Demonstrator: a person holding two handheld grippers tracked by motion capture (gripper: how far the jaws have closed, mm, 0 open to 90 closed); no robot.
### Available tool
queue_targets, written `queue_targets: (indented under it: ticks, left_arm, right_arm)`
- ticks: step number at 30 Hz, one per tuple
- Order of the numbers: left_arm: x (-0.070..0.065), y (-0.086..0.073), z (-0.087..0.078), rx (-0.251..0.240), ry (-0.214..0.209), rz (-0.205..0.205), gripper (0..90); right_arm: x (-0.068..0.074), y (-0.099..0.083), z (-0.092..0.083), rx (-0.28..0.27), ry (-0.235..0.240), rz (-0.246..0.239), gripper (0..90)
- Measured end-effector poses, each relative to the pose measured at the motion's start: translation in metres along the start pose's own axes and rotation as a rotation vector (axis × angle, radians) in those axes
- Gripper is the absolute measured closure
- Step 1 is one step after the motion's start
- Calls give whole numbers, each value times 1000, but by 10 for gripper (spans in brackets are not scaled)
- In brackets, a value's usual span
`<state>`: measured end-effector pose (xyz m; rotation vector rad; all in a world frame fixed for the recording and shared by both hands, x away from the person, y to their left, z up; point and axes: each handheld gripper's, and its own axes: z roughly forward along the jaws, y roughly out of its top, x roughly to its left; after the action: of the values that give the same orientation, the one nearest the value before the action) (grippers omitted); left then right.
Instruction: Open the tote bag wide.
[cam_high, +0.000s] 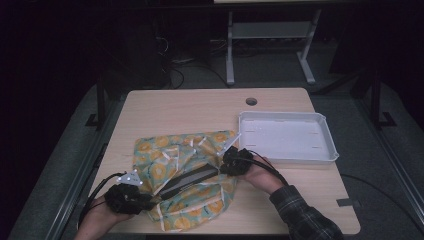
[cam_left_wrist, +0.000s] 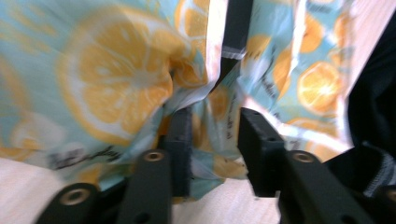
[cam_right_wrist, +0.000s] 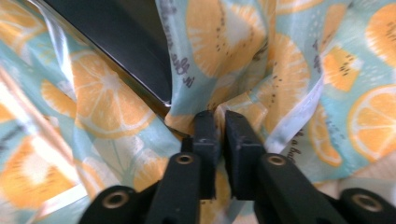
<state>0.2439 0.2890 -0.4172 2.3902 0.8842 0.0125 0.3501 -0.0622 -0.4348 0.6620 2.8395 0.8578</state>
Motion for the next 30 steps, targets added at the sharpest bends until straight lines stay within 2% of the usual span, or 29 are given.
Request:
queue_targets:
  ticks: [2, 3, 6, 10, 15, 16, 17, 19, 20, 22, 26, 30]
  left_arm:
    - [-2, 2, -8, -13, 4, 4, 568]
    - [-3, 3, -12, -21, 15, 14, 556]
    - [-4, 7, -22, -58, 47, 13, 523]
    - [-2, 15, -24, -93, 83, -8, 458]
    - [3, 25, -14, -100, 109, -24, 418]
    - [4, 27, -12, -100, 110, -28, 417]
    - [5, 28, -10, -99, 110, -27, 418]
    - [7, 30, -5, -91, 112, -29, 423]
    - [8, 30, -3, -86, 110, -28, 433]
    - [10, 30, 1, -79, 110, -32, 471]
    - [13, 31, 1, -77, 108, -26, 639]
    - [17, 32, 3, -70, 113, -24, 810]
  right_arm:
    - [0, -1, -8, -24, 5, 16, 715]
    - [-1, -2, -13, -37, 6, 5, 693]
    - [0, -1, -27, -72, 9, 23, 637]
    - [1, 5, -37, -137, 33, 17, 602]
    - [5, 18, -29, -153, 54, -16, 587]
    - [4, 19, -26, -150, 47, -41, 594]
    - [6, 21, -24, -145, 54, -23, 607]
    - [4, 23, -19, -142, 49, -45, 648]
    - [6, 24, -18, -132, 47, -27, 681]
    - [5, 24, -17, -131, 42, -35, 749]
    - [4, 25, -16, -138, 36, -37, 841]
    - [4, 25, -16, -146, 31, -45, 871]
